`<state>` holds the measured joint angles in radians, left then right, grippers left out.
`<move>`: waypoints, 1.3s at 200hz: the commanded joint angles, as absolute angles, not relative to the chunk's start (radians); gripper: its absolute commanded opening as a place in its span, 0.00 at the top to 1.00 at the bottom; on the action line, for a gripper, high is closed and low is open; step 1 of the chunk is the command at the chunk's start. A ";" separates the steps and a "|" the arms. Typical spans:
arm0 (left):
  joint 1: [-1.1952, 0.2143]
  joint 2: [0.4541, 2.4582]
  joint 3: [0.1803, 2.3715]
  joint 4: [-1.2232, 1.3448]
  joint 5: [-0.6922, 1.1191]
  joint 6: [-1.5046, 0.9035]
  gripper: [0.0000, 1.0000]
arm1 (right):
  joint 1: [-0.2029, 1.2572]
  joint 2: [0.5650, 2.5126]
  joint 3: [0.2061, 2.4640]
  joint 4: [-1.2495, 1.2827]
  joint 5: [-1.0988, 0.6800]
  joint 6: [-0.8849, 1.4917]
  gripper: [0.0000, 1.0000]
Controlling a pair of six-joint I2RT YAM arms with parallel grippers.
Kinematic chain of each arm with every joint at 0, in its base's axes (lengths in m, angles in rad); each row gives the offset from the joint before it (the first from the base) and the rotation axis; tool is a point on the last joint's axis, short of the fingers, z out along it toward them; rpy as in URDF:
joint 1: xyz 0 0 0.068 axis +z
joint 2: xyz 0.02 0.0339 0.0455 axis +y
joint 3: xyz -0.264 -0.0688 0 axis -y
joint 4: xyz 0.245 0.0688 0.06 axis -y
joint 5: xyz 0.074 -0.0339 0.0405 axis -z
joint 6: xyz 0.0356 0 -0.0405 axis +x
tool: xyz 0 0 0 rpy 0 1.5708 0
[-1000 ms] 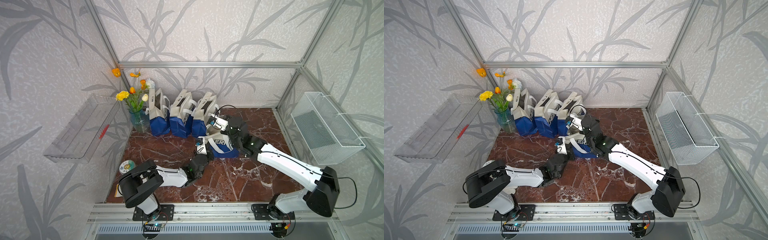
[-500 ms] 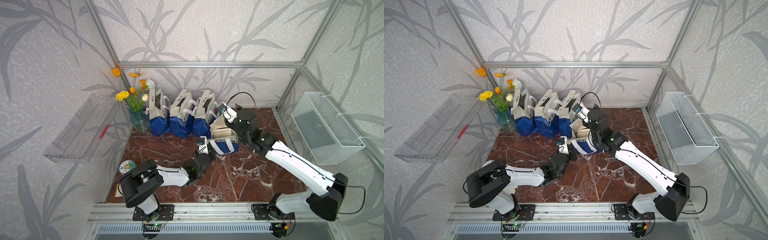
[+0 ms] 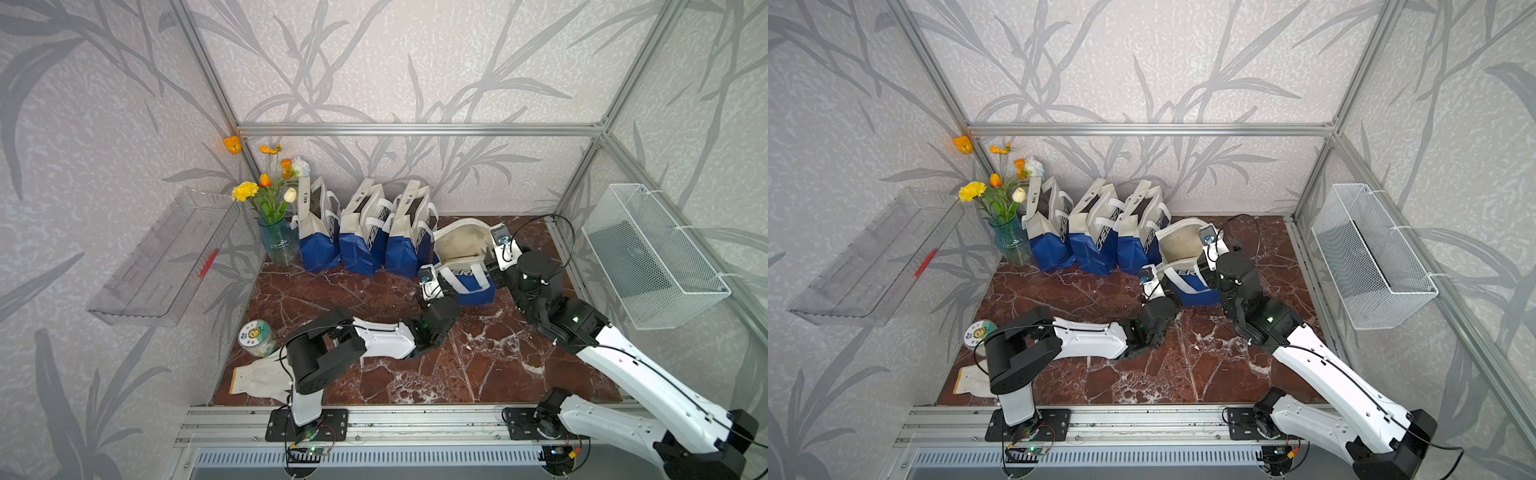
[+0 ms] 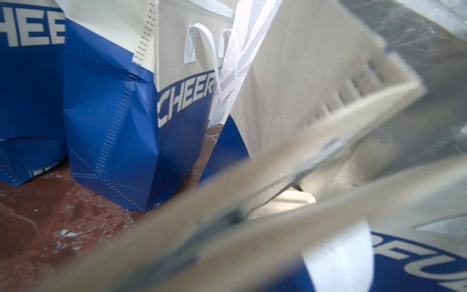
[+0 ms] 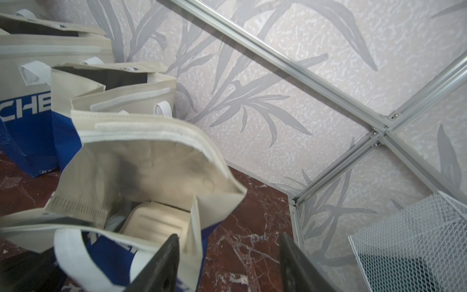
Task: Open the takeout bag
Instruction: Place the takeout bag at the center of the board.
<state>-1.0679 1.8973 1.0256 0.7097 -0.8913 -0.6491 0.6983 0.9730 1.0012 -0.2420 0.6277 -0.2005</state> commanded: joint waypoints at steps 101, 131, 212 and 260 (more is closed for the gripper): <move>-1.072 2.128 1.352 0.843 -0.960 -0.394 0.29 | 0.585 0.958 0.710 -0.215 0.564 0.254 0.69; -1.073 2.069 1.264 0.888 -0.881 -0.334 0.16 | 0.455 1.068 0.716 -0.193 0.499 0.352 0.76; -1.075 1.679 0.625 1.164 -0.653 -0.140 0.14 | 0.215 1.552 0.937 -0.060 0.253 0.422 0.84; -1.067 1.290 0.430 0.780 -0.705 -0.144 0.12 | 0.155 1.753 1.105 -0.052 0.210 0.400 0.84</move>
<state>-1.0725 1.4593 0.4694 1.0218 -0.6975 -0.1715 0.1822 1.6772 1.0332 -0.0795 0.2588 0.3969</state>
